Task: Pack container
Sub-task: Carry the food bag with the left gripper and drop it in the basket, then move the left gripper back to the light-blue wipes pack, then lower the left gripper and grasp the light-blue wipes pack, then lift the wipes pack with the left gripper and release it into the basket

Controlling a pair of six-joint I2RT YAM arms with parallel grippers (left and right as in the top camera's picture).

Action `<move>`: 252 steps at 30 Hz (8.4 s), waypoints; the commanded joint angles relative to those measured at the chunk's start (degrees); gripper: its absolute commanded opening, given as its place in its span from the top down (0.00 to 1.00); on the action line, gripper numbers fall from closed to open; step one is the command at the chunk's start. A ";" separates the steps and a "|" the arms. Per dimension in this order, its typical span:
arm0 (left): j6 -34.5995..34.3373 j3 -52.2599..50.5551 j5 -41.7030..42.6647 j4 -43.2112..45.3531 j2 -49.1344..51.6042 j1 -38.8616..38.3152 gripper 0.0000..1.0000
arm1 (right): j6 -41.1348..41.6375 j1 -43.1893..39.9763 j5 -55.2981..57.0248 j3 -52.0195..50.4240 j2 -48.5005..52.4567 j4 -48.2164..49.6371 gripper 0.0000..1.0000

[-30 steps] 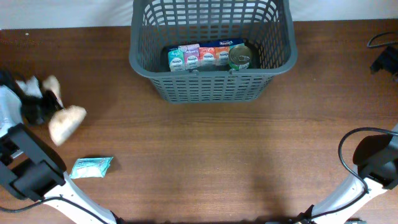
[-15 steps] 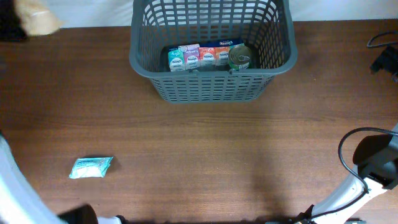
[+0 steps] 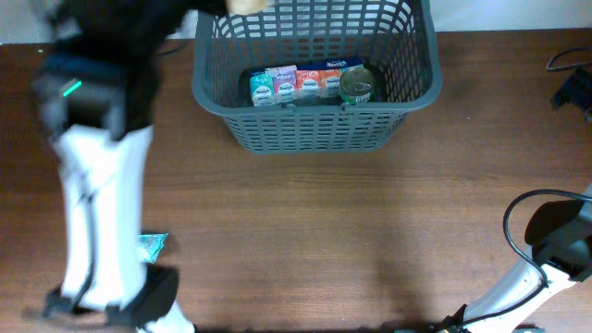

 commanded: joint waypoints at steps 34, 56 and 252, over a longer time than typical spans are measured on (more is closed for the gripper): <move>-5.38 0.15 -4.79 -15.37 24.26 -3.80 0.35 | 0.72 -0.17 -0.15 -0.26 -0.59 0.15 0.01; -1.14 6.67 -5.51 -28.79 -4.09 0.44 0.00 | 0.72 -0.17 -0.13 -0.26 -0.59 0.15 0.01; -32.06 -41.00 -15.37 19.50 5.81 -6.08 0.85 | 0.72 -0.15 -0.13 -0.26 -0.59 0.13 0.01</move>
